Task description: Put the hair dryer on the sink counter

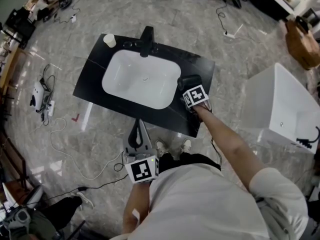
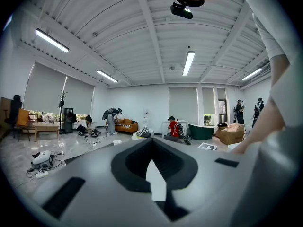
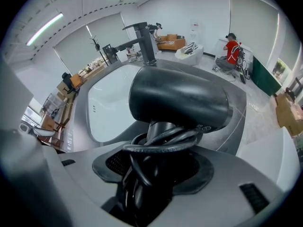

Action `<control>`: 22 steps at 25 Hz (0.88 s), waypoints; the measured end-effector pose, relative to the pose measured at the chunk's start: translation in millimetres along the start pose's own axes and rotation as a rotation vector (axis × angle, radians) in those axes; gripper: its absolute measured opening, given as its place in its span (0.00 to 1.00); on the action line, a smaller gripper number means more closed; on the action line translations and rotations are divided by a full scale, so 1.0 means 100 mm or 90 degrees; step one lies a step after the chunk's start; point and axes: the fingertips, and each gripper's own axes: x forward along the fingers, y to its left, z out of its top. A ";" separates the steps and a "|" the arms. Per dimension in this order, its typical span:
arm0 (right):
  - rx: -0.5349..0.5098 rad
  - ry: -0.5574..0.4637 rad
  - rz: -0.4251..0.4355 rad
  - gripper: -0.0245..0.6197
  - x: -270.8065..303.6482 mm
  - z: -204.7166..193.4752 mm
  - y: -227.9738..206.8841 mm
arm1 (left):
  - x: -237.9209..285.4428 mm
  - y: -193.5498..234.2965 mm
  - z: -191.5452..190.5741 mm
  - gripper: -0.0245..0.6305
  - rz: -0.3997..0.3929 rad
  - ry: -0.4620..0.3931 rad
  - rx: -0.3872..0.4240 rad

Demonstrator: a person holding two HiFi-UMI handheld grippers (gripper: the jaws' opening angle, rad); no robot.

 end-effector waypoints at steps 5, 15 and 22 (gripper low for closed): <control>-0.016 0.000 -0.009 0.46 -0.01 -0.01 0.05 | -0.01 0.02 0.00 0.04 0.000 -0.001 -0.002; -0.029 -0.035 -0.009 0.46 -0.07 0.02 0.07 | -0.01 0.00 -0.03 0.04 -0.011 -0.001 -0.003; -0.046 -0.069 -0.029 0.46 -0.30 -0.08 0.11 | 0.03 -0.15 -0.06 0.04 -0.042 -0.002 -0.001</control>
